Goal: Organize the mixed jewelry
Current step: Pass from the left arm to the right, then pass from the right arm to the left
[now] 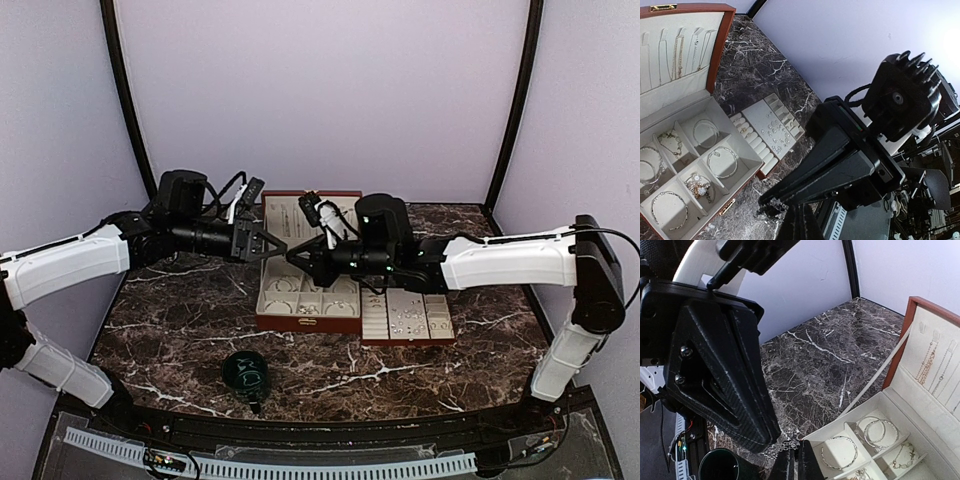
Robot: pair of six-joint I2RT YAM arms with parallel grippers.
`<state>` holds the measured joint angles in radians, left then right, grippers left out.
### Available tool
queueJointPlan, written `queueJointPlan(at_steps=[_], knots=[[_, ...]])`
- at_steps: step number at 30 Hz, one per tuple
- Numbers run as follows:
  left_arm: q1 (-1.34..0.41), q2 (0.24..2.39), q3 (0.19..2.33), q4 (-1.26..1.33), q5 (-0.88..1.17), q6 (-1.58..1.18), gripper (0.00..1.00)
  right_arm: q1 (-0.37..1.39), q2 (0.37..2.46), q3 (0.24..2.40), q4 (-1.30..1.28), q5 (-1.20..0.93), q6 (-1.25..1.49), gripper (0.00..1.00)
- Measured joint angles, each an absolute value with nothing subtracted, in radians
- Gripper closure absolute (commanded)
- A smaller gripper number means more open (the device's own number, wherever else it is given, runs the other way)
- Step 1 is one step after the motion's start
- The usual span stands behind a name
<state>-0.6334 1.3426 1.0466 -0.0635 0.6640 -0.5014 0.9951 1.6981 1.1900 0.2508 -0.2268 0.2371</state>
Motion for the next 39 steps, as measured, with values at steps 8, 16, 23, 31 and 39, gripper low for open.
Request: queueJointPlan(at_steps=[8,16,23,31,39], knots=[[-0.633,1.336,1.046,-0.086,0.617,-0.48,0.72,0.995,1.67,1.171,0.258,-0.116,0.244,1.0],[-0.633,1.299,1.025,-0.069,0.553,-0.463,0.57,0.995,1.618,1.171,0.228,-0.005,0.244,1.0],[-0.644,1.298,0.971,0.054,0.526,-0.426,0.56,0.995,1.581,1.17,0.193,0.034,0.25,1.0],[-0.67,1.299,0.92,0.225,0.511,-0.376,0.61,0.983,1.527,1.17,0.179,0.001,0.294,1.0],[-0.715,1.372,0.937,0.312,0.506,-0.361,0.69,0.961,1.501,1.168,0.179,-0.044,0.329,1.0]])
